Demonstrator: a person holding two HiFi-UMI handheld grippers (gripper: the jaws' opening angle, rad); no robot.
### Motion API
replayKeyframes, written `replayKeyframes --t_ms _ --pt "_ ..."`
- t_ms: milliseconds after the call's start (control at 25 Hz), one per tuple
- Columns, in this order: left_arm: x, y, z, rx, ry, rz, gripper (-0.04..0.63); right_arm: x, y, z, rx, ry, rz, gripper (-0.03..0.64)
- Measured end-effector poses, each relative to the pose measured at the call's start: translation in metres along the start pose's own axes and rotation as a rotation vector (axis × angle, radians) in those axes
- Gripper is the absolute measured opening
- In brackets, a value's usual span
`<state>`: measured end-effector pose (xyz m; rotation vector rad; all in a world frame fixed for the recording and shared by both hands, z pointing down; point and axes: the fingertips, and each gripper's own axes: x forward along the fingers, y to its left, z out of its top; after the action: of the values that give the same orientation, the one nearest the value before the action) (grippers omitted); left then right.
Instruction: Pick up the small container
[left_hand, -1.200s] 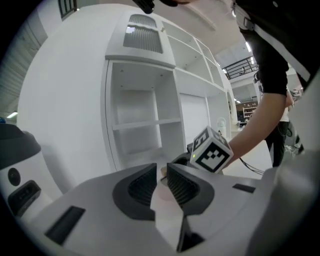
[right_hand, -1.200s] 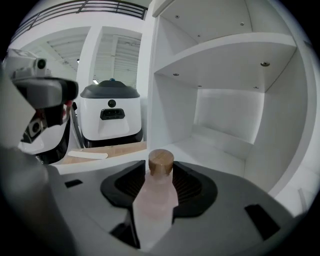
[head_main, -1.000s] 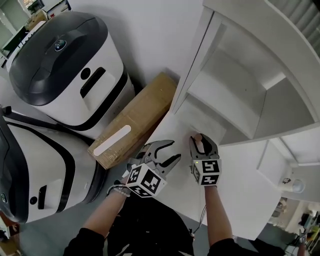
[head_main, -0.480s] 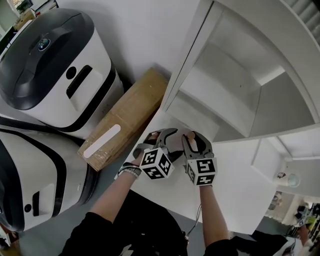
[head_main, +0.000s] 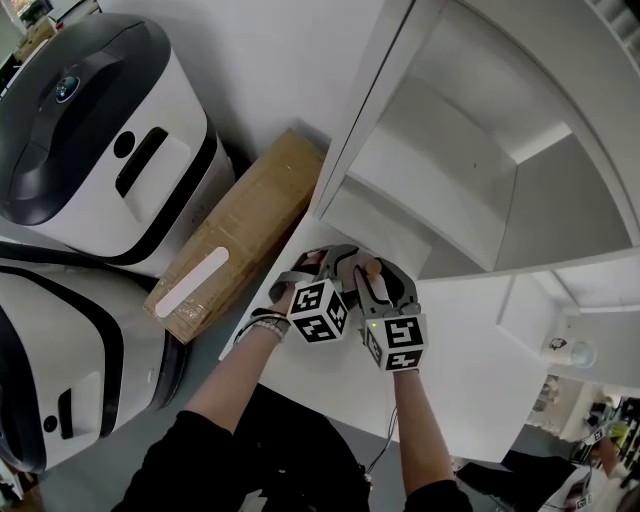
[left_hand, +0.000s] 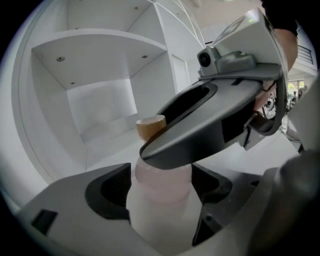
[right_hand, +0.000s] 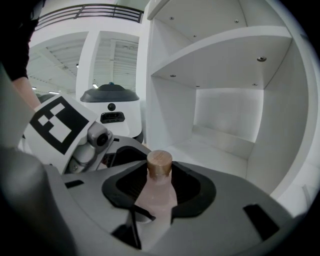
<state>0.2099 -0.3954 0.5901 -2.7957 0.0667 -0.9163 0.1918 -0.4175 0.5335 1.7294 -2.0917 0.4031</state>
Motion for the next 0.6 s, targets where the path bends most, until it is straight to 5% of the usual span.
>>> replayKeyframes --t_ms 600 --pt "0.0070 0.0015 -0.0031 0.014 0.061 -0.057 0.368 0.0046 0.0014 0.0041 -0.039 -0.017 -0.006 0.148"
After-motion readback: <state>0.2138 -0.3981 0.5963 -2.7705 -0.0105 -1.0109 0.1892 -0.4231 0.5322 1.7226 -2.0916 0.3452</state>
